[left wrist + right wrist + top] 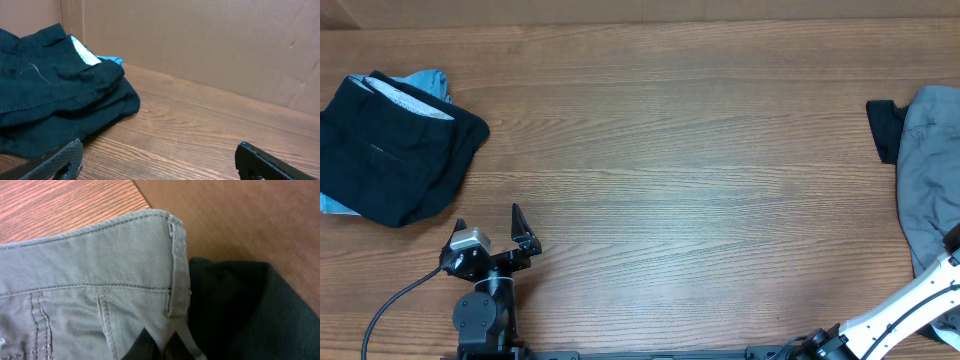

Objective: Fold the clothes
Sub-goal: 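Grasp the grey trousers waistband with the right gripper and lift toward center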

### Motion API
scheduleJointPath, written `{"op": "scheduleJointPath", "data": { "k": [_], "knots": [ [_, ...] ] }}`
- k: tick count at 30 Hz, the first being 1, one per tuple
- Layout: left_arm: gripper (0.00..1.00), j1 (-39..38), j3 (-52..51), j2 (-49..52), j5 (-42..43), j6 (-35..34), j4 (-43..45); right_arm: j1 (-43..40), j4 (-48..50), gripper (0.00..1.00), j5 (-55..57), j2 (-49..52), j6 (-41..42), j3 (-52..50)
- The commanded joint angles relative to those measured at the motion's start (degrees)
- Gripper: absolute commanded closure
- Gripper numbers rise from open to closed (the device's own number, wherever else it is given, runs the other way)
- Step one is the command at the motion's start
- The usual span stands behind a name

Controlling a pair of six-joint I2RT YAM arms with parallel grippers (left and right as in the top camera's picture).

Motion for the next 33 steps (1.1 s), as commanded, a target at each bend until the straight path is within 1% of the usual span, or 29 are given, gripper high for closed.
{"op": "scheduleJointPath", "data": {
  "k": [1,5,8,10,14,17,19,24,27,33],
  "knots": [
    [0.00,-0.3,-0.2,-0.4,-0.6,0.7,0.1,0.7,0.9,0.96,-0.2,-4.1,0.2,0.2],
    [0.00,-0.3,-0.2,-0.4,-0.6,0.7,0.1,2.3,1.7,0.96,-0.4,-11.4,0.2,0.2],
    [0.00,-0.3,-0.2,-0.4,-0.6,0.7,0.1,3.3,-0.4,0.96,-5.6,-17.1,0.2,0.2],
    [0.00,-0.3,-0.2,-0.4,-0.6,0.7,0.1,4.2,-2.7,0.96,-9.4,-21.7,0.3,0.2],
    [0.00,-0.3,-0.2,-0.4,-0.6,0.7,0.1,7.1,-8.9,0.96,-10.3,-30.1,0.9,0.2],
    [0.00,-0.3,-0.2,-0.4,-0.6,0.7,0.1,10.6,-15.0,0.96,-10.4,-35.0,5.6,0.2],
    [0.00,-0.3,-0.2,-0.4,-0.6,0.7,0.1,12.9,-17.0,0.96,-11.1,-36.6,6.5,0.2],
    [0.00,-0.3,-0.2,-0.4,-0.6,0.7,0.1,23.0,-21.8,0.96,-12.2,-41.0,9.5,0.2],
    [0.00,-0.3,-0.2,-0.4,-0.6,0.7,0.1,30.0,-22.9,0.96,-12.2,-42.9,11.0,0.2],
    [0.00,-0.3,-0.2,-0.4,-0.6,0.7,0.1,48.7,-23.4,0.96,-12.1,-42.8,11.0,0.2]
  ]
}}
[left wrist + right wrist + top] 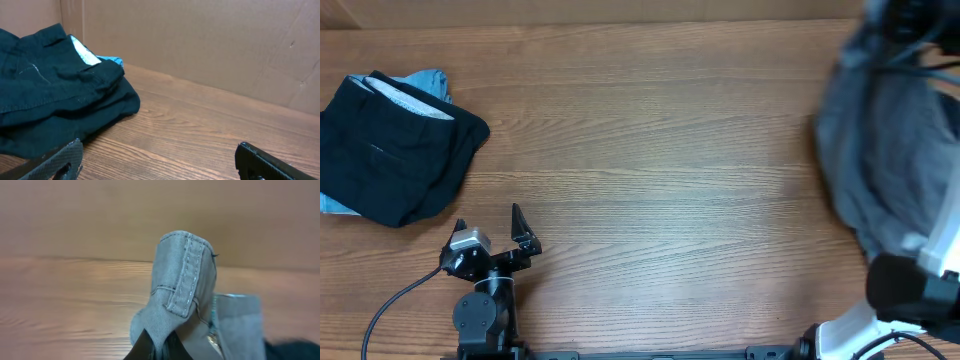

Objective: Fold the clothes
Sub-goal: 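Grasp the grey trousers waistband with the right gripper and lift toward center, then reach the left gripper to the trousers' other waistband edge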

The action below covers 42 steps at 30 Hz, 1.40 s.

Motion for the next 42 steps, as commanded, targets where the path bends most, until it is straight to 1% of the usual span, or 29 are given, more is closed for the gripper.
{"op": "scheduleJointPath", "data": {
  "k": [1,5,7,8,10,12,15,18,20,22,26,28,30,31,33,34,36,38,39,40,41,42],
  "knots": [
    [0.00,-0.3,-0.2,-0.4,-0.7,0.7,0.5,9.2,0.6,0.96,-1.0,-1.7,0.7,0.8],
    [0.00,-0.3,-0.2,-0.4,-0.9,0.8,0.3,18.0,1.8,0.96,2.1,-0.7,2.0,0.8],
    [0.00,-0.3,-0.2,-0.4,-3.5,1.9,3.4,20.0,3.6,0.96,3.0,-0.7,5.2,0.8],
    [0.00,-0.3,-0.2,-0.4,-1.4,2.0,6.0,20.7,4.7,0.96,3.5,-0.7,6.1,0.8],
    [0.00,-0.3,0.0,-0.4,7.3,2.0,11.1,21.7,7.4,0.96,5.4,-0.7,8.3,0.8],
    [0.00,-0.3,1.1,-0.4,13.9,1.9,12.3,22.1,9.3,0.96,6.0,-0.7,8.4,0.8],
    [0.00,-0.3,5.6,-0.3,21.1,1.7,9.7,22.1,11.5,0.96,5.9,-0.6,8.4,0.8],
    [0.00,-0.3,13.5,2.1,23.5,2.8,3.4,22.1,12.5,0.96,5.9,-0.6,8.3,0.8],
    [0.00,-0.3,20.9,7.7,26.4,6.3,-0.4,22.1,12.5,0.96,5.9,-0.6,8.3,0.8],
    [0.00,-0.3,27.1,14.2,28.6,8.2,-3.3,22.1,12.4,0.96,5.9,-0.6,8.3,0.8],
    [0.00,-0.4,42.1,31.6,33.4,10.1,-12.4,22.1,11.2,0.96,5.9,-0.6,7.4,0.8],
    [0.00,-0.4,53.2,44.6,35.3,11.2,-21.0,22.1,10.1,0.96,5.6,-0.7,6.1,0.8],
    [0.00,-0.4,61.8,54.7,36.0,11.7,-28.3,22.1,8.7,0.96,4.4,-0.7,3.7,0.8],
    [0.00,-0.4,67.7,61.9,36.9,11.6,-33.2,22.1,7.6,0.96,3.3,-0.7,2.2,0.8],
    [0.00,-0.4,75.4,71.6,39.2,11.5,-38.0,22.1,5.9,0.96,1.7,-0.8,0.3,0.8],
    [0.00,-0.4,78.6,76.0,40.9,11.5,-38.9,22.1,5.3,0.96,1.1,-1.0,0.2,0.8],
    [0.00,-0.4,81.9,81.9,41.9,11.1,-38.1,22.1,4.6,0.96,1.1,-1.7,0.2,0.8],
    [0.00,-0.4,83.2,86.9,45.3,7.0,-36.6,22.1,4.1,0.96,1.1,-3.0,0.1,0.8],
    [0.00,-0.4,83.2,88.5,48.7,5.6,-34.0,22.1,3.5,0.96,0.4,-3.8,-1.2,0.8],
    [0.00,-0.4,83.2,90.8,56.3,5.4,-29.5,22.1,2.0,0.96,-1.6,-4.9,-3.3,0.8],
    [0.00,-0.6,83.2,92.1,59.6,5.4,-26.5,22.1,1.0,0.96,-2.4,-5.4,-3.9,0.8],
    [0.00,-0.9,83.2,93.4,60.6,5.4,-23.7,22.1,-0.5,0.96,-2.9,-6.1,-4.2,0.8]
  ]
}}
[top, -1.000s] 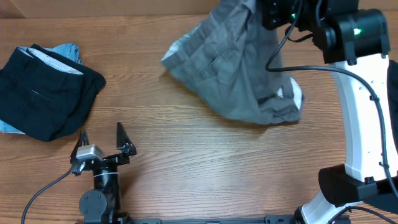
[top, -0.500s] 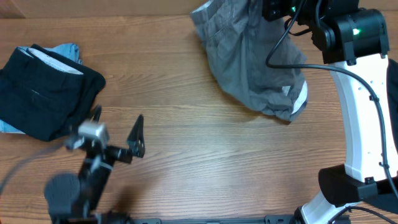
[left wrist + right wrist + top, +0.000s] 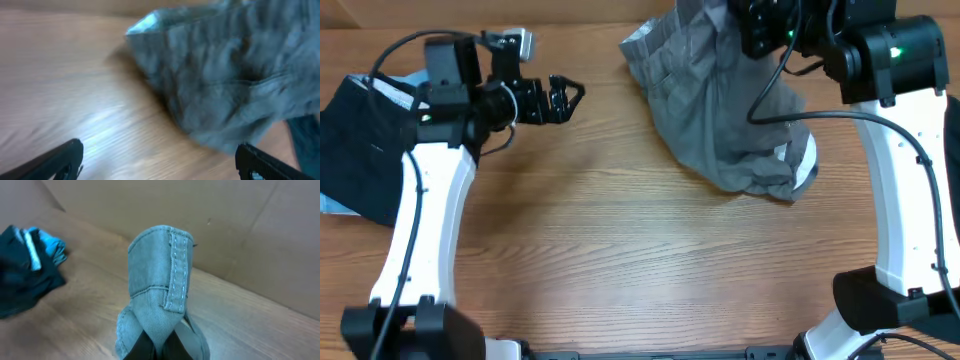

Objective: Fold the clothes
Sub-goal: 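Reach the left gripper to the trousers' other waistband edge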

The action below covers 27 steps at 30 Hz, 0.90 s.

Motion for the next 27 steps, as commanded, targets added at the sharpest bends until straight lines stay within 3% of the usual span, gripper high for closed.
{"op": "scheduleJointPath", "data": {
  "k": [1,13,27],
  "knots": [
    [0.00,-1.2,1.8,3.7,12.7,-2.0,7.3,0.1,-2.7,0.96,-3.7,-5.9,-3.2,0.9],
    [0.00,-8.8,1.8,10.1,-7.3,-2.0,14.5,0.1,-14.4,0.96,-11.4,-13.6,-13.5,0.9],
    [0.00,-5.5,2.6,9.8,-7.3,-1.9,3.7,-0.4,-12.4,0.96,-9.0,-16.4,-13.5,0.8]
  ]
}}
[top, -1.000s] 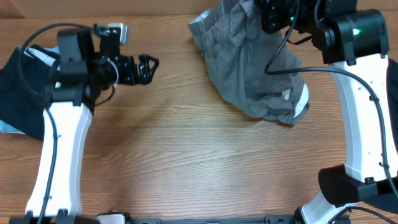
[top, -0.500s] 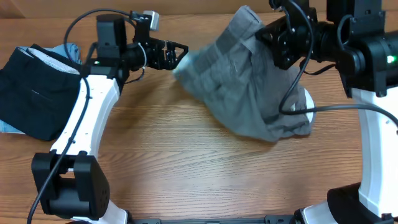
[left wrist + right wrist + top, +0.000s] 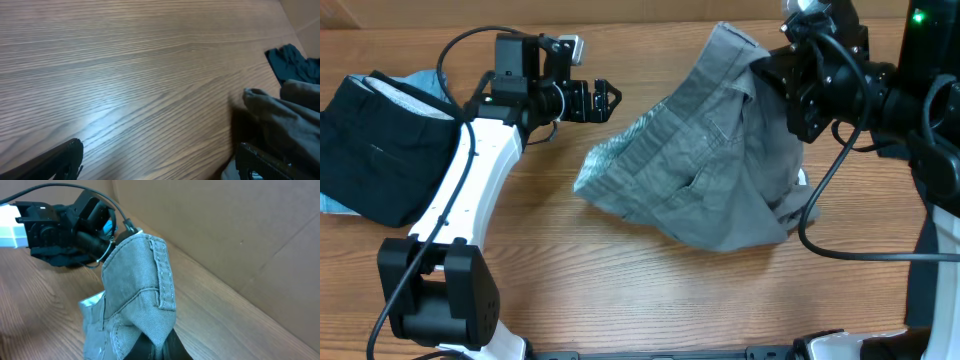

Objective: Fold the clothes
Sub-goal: 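Reach the left gripper to the trousers' other waistband edge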

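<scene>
Grey pants (image 3: 710,170) hang by their waistband (image 3: 142,287) from my right gripper (image 3: 765,62), which is shut on them at the back right of the table; their lower part trails onto the wood at centre. My left gripper (image 3: 605,100) is open, raised at the back left of centre, its fingers (image 3: 60,160) pointing at the pants' edge (image 3: 280,112) and holding nothing. A folded dark garment (image 3: 390,150) lies at the far left on something light blue.
The brown wooden table (image 3: 620,290) runs across the view. A cardboard wall (image 3: 240,220) stands behind it. A small dark cloth (image 3: 292,62) lies at the back right in the left wrist view.
My left gripper has moved a little to the right, nearer the pants. The pants now spread lower and further left across the table centre, still in my right gripper.
My left gripper sat open and parked at the front left while my right gripper was shut on the grey pants at the far right. The pants were then lifted, then hung over the back centre as my left arm reached out at the back left. Now the pants drape across the centre.
</scene>
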### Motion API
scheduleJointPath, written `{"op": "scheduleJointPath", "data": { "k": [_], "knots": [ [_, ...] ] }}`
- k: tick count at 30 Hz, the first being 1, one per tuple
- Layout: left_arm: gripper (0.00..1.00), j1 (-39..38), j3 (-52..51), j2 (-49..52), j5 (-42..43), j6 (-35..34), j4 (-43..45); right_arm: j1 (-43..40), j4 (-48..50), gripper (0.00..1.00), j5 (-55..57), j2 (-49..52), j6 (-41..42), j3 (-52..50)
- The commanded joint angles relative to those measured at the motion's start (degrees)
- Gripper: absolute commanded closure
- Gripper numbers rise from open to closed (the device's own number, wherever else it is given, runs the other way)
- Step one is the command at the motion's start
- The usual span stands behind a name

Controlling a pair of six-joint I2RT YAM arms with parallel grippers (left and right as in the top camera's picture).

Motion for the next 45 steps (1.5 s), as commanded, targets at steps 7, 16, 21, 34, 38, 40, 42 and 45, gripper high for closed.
{"op": "scheduleJointPath", "data": {
  "k": [7,16,21,34,38,40,42,45],
  "knots": [
    [0.00,4.7,8.5,-1.0,2.2,-0.3,-7.0,-0.5,1.0,0.96,1.0,-0.5,-0.2,0.8],
    [0.06,4.2,11.0,-0.9,9.1,6.3,-11.5,-0.5,0.0,0.96,0.9,-0.5,-0.2,0.8],
    [0.10,2.7,10.9,-0.9,9.1,7.8,-11.6,-0.5,-1.1,0.96,-2.1,-0.5,-0.3,0.8],
    [0.31,-2.9,10.9,-0.8,6.5,23.1,-23.1,-0.5,-1.7,0.96,-4.4,-0.6,-0.3,0.9],
    [0.27,-2.9,10.9,-0.3,5.0,23.8,-23.2,-0.5,-1.7,0.96,-4.7,-0.6,-0.3,0.9],
    [0.23,-2.9,10.9,0.9,5.0,24.2,-22.8,-0.5,-1.7,0.96,-5.7,-0.7,-0.3,0.9],
    [0.23,-2.9,10.9,2.4,5.0,24.2,-21.9,-0.5,-1.7,0.96,-6.9,-0.9,-0.4,0.9],
    [0.22,-2.9,10.9,5.1,5.1,24.1,-20.9,-0.5,-1.7,0.96,-7.2,-1.3,-0.5,0.9]
  ]
}}
